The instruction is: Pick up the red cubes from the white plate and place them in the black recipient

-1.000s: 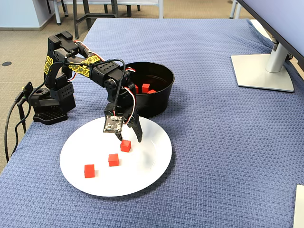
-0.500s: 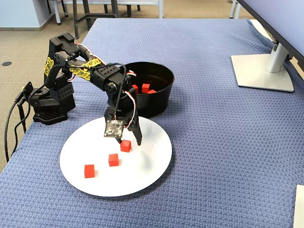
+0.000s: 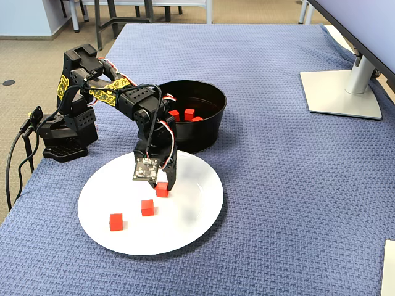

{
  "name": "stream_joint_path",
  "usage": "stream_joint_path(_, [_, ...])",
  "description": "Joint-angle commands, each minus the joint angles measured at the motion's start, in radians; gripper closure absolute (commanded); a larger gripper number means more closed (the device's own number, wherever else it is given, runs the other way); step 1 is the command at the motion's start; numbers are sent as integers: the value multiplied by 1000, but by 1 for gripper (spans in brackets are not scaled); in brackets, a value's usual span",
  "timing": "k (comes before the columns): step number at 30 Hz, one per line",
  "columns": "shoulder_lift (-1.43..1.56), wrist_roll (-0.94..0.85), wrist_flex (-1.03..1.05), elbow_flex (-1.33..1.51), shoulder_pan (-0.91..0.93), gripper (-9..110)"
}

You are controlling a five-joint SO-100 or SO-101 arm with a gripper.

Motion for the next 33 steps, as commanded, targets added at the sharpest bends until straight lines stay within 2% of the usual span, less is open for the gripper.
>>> stream_joint_path(1, [238, 74, 75, -29, -18, 102])
stream_joint_path(8, [680, 264, 198, -6, -170, 102])
stream_joint_path(12, [790, 391, 175, 55, -397, 102])
stream_joint_path(16, [776, 518, 178, 120, -673, 102])
stream_joint_path(17, [749, 522, 198, 124, -739, 98])
stream_joint_path(18, [715, 508, 219, 130, -802, 84])
stream_joint_path(19, [686, 476, 238, 138, -848, 63])
stream_joint_path(20, [666, 442, 253, 141, -865, 54])
stream_joint_path(22, [663, 376, 245, 153, -822, 53])
stream_joint_path(26, [676, 210, 244, 126, -581, 58])
stream_joint_path(30, [687, -46, 215, 130, -293, 67])
stream_joint_path(33, [678, -256, 110, 198, -123, 71])
